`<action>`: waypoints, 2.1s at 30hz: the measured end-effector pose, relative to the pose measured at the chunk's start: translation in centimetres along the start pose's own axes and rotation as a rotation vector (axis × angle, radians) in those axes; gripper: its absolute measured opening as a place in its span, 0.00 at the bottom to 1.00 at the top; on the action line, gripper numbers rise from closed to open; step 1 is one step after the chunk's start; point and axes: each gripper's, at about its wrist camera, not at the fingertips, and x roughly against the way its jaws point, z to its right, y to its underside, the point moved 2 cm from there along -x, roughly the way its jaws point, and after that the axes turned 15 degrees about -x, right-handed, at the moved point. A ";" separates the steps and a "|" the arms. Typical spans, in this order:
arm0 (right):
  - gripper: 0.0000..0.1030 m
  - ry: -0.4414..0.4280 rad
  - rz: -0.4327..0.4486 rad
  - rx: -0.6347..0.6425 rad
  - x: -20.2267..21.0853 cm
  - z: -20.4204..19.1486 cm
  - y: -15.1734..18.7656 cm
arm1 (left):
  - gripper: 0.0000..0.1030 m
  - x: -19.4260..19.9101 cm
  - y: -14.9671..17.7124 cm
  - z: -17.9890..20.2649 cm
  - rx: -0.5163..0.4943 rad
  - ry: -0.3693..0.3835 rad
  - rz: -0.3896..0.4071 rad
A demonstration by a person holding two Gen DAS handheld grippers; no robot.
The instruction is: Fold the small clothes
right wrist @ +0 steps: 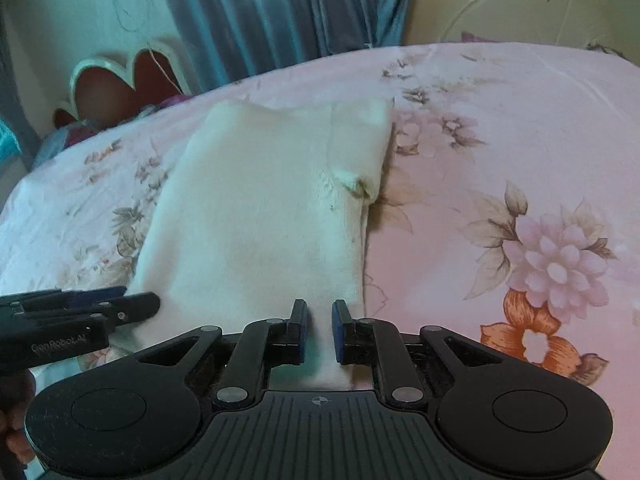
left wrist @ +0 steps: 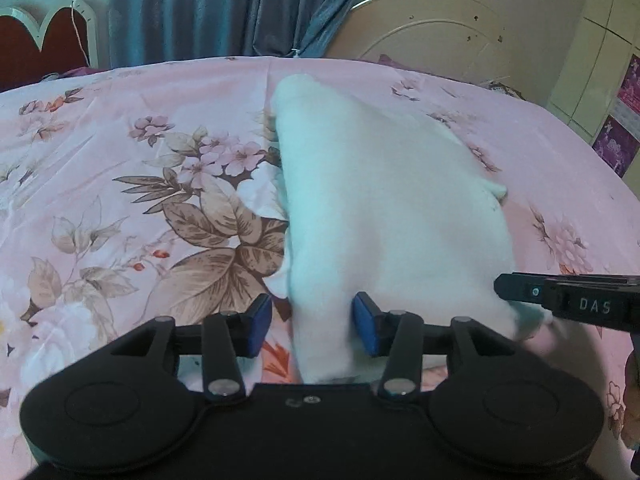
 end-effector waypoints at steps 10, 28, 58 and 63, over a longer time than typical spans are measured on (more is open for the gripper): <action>0.13 -0.054 0.099 -0.002 1.0 -1.3 -4.1 | 0.42 0.6 -4.5 -0.6 0.021 0.002 0.097; 0.17 -0.004 0.101 0.051 -4.2 -0.8 -8.0 | 0.50 -4.0 -7.3 -1.4 0.073 -0.007 0.056; 0.69 -0.217 -0.034 -0.191 -8.0 3.8 -9.7 | 0.80 -8.9 -8.0 -4.3 0.198 0.161 -0.008; 0.53 -0.285 -0.089 -0.214 -8.5 3.7 -9.8 | 0.59 -9.0 -8.3 -4.0 0.201 0.221 -0.006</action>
